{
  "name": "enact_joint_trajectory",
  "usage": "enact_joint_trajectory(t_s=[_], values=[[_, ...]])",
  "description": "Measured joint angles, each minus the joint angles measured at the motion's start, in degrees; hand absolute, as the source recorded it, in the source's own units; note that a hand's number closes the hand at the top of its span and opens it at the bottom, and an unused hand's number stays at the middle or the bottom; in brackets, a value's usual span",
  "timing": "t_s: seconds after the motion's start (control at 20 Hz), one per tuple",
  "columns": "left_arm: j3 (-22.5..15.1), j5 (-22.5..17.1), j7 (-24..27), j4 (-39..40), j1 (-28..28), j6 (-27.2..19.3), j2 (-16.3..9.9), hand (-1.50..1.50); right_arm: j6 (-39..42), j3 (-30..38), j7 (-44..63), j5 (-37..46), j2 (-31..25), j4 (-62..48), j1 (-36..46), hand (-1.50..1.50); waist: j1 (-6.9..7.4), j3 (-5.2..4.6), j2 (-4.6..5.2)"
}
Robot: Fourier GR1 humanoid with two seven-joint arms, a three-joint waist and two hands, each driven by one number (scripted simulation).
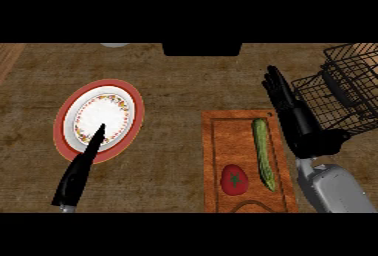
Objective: Pick the tomato from the cutting board and place it in the tiered basket
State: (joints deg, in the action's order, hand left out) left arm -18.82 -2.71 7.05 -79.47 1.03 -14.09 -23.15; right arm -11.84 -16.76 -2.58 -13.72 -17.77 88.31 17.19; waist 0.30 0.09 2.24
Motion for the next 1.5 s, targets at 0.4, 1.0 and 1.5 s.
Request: enact_joint_trajectory(t_s=[0.4, 1.0, 1.5], values=[[7.7, -0.9, -3.5, -0.6, -4.2, -3.1, -3.2, 0.00, -16.3, 5.8, -0.3, 2.1, 5.7, 4.2, -11.9, -1.50, -4.37, 0.03, -2.94], [10.1, -1.5, -7.1, -2.1, -7.2, -3.3, -4.2, 0.00, -40.2, -1.9, 14.1, 21.3, 4.1, 18.1, -42.4, -1.50, -2.75, -0.51, -2.47], [8.9, -0.5, -9.0, -2.4, -10.9, -2.3, -4.0, 0.00, -26.8, -7.8, 43.1, 34.3, -12.8, 32.9, -47.3, -1.50, 0.65, -0.76, -1.43]])
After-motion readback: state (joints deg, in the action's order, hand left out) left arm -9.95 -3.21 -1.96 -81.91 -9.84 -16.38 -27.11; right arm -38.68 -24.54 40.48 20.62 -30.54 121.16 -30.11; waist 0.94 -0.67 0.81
